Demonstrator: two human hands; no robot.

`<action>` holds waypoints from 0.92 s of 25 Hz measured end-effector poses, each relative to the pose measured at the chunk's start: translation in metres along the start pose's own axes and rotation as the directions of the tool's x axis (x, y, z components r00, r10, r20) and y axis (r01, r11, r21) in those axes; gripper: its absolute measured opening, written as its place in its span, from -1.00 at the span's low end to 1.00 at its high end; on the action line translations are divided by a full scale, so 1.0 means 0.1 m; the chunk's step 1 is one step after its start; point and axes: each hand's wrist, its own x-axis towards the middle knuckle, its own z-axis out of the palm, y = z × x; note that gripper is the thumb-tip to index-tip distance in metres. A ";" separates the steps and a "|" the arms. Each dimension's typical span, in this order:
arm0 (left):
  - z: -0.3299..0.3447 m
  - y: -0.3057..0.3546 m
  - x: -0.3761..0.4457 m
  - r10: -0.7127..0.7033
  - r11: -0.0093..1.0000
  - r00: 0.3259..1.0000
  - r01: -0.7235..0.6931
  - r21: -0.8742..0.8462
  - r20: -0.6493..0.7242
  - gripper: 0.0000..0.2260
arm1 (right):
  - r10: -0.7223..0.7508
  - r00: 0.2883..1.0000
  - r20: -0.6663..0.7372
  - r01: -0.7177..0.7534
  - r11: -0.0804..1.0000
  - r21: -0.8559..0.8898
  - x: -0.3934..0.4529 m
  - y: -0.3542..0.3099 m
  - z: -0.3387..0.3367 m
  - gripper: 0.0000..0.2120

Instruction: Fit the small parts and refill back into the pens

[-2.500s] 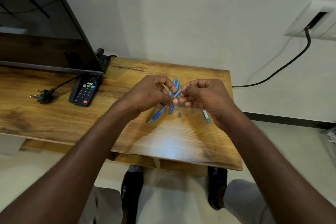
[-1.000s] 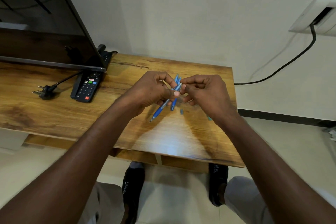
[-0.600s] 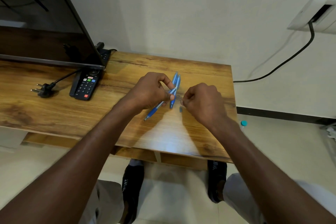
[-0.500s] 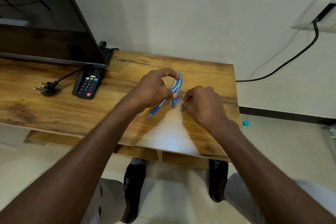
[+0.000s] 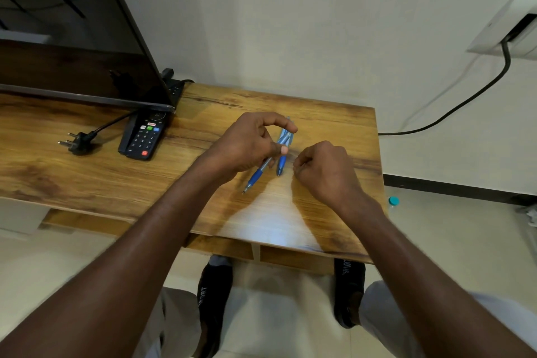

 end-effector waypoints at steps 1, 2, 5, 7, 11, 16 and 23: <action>0.00 0.00 0.01 -0.008 1.000 1.000 0.008 -0.013 -0.002 -0.61 | 0.047 0.999 -0.020 -0.045 0.994 0.098 0.02 0.01 -0.05 -0.87; -0.01 -0.01 0.01 -0.025 0.999 1.000 0.025 -0.025 -0.002 -0.58 | 0.115 0.993 -0.028 -0.104 0.964 0.243 0.04 0.01 -0.11 -0.88; 0.00 -0.01 0.03 -0.072 0.995 0.997 0.074 -0.067 0.025 -0.65 | 0.286 0.954 0.089 -0.256 0.623 0.739 0.05 -0.01 -0.31 -0.93; 0.02 0.01 0.02 -0.076 0.991 0.995 0.082 -0.103 0.057 -0.72 | 0.292 0.946 0.141 -0.254 0.394 0.883 0.04 -0.04 -0.39 -0.88; 0.04 0.01 0.02 -0.049 0.990 0.995 0.059 -0.126 0.082 -0.76 | 0.253 0.953 0.166 -0.228 0.239 0.944 0.04 -0.05 -0.44 -0.84; 0.06 0.01 0.03 -0.031 0.996 0.997 0.036 -0.082 0.065 -0.77 | 0.236 0.959 0.158 -0.222 0.279 0.934 0.04 -0.04 -0.42 -0.88; 0.05 0.01 0.03 -0.038 0.995 0.998 0.041 -0.086 0.045 -0.79 | 0.236 0.954 0.185 -0.248 0.275 0.929 0.04 -0.05 -0.41 -0.90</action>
